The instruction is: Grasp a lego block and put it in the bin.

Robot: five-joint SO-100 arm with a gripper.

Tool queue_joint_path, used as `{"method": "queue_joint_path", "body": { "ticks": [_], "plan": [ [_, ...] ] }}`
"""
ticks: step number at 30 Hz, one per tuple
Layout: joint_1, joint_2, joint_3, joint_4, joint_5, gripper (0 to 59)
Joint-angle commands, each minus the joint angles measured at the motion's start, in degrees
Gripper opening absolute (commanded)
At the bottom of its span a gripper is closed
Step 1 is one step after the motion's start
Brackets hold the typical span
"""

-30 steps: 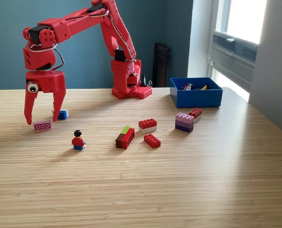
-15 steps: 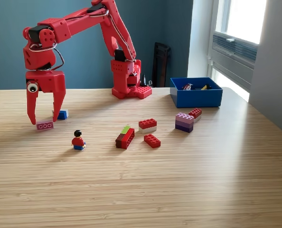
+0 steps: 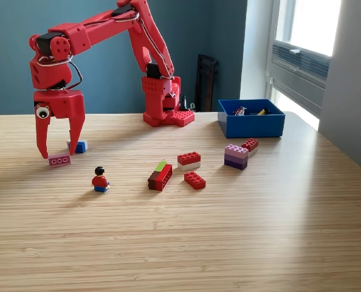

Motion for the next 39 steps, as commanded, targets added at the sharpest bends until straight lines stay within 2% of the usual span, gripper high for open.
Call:
{"method": "queue_joint_path", "body": {
  "ticks": [1, 2, 10, 12, 16, 29, 39],
  "plan": [
    [-1.49, 1.14, -7.56, 3.87, -1.67, 1.9],
    [-2.29, 1.23, -7.82, 4.22, -2.55, 0.0],
    [-10.9, 2.46, -3.25, 4.83, -7.29, 0.0],
    [-15.12, 3.16, -5.98, 8.96, -8.35, 0.0],
    [-25.05, 9.23, -2.81, 9.76, -10.37, 0.0],
    [-66.62, 34.28, 14.77, 9.67, -7.38, 0.0],
    [-92.55, 41.84, 23.38, 9.76, -5.19, 0.0]
  ]
}}
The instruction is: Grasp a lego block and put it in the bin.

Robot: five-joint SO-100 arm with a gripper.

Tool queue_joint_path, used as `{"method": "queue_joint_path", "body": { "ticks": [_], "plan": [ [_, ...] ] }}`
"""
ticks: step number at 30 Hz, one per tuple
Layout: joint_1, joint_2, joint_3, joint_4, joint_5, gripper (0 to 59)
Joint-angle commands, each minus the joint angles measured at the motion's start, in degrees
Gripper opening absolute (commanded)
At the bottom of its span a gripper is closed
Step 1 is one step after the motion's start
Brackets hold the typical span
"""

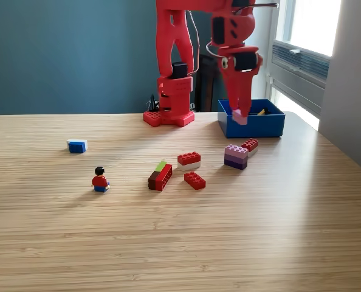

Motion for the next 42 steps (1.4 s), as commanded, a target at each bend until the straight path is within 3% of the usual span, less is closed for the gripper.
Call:
{"method": "queue_joint_path", "body": {
  "ticks": [1, 11, 22, 25, 29, 33, 42],
  "plan": [
    [-11.43, 6.5, 0.88, 0.7, 0.88, 0.0],
    [-27.69, 7.03, 3.52, 2.55, 1.58, 0.0],
    [-33.75, 7.12, 7.03, 2.72, -2.9, 0.0],
    [-33.57, 7.12, 7.29, 2.72, -3.6, 16.6],
    [-32.26, 7.12, 6.24, 2.72, -3.6, 28.3],
    [-28.04, 7.12, 3.6, 2.72, -4.75, 31.3],
    [-4.22, 7.12, -2.29, 1.93, -13.18, 24.8]
  ]
}}
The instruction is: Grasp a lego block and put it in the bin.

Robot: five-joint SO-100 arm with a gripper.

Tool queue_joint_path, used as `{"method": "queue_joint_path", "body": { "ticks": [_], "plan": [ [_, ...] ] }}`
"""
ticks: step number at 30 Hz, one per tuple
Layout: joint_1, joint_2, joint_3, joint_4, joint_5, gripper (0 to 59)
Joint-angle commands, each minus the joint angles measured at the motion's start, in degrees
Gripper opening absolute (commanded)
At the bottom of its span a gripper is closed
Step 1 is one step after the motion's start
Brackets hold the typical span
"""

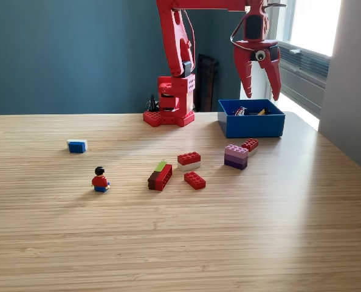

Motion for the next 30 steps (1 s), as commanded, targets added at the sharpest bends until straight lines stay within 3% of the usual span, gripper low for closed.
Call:
{"method": "queue_joint_path", "body": {
  "ticks": [1, 6, 13, 20, 30],
  "plan": [
    [16.26, 4.04, -4.13, -0.97, -5.71, 24.6],
    [31.11, 4.04, 0.88, -6.59, -12.04, 24.2],
    [42.36, 4.04, 11.16, -15.03, -15.29, 23.4],
    [46.23, 4.04, 15.82, -17.4, -17.14, 22.7],
    [46.67, 4.04, 15.12, -17.58, -16.44, 22.6]
  ]
}}
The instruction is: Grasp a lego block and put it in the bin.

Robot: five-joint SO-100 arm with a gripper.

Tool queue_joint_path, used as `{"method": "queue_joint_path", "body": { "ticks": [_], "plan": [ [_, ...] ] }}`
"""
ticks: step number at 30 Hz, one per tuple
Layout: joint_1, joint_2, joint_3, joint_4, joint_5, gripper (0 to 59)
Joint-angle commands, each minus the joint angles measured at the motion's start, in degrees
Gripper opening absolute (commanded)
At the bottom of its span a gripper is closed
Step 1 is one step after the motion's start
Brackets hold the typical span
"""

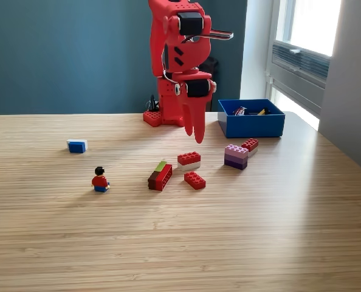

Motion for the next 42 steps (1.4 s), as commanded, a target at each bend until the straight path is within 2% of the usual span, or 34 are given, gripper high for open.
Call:
{"method": "queue_joint_path", "body": {
  "ticks": [1, 15, 26, 31, 35, 42],
  "plan": [
    [0.35, 3.69, -1.58, -0.44, 0.62, 22.6],
    [1.23, 3.69, -2.02, -0.62, 4.31, 22.6],
    [7.29, 3.6, -1.05, -4.31, 6.59, 23.8],
    [10.28, 2.99, -2.02, -5.89, 6.77, 28.1],
    [10.9, 2.72, -2.99, -5.89, 4.31, 29.2],
    [13.97, 2.46, -5.01, -5.98, -9.05, 32.8]
  ]
}}
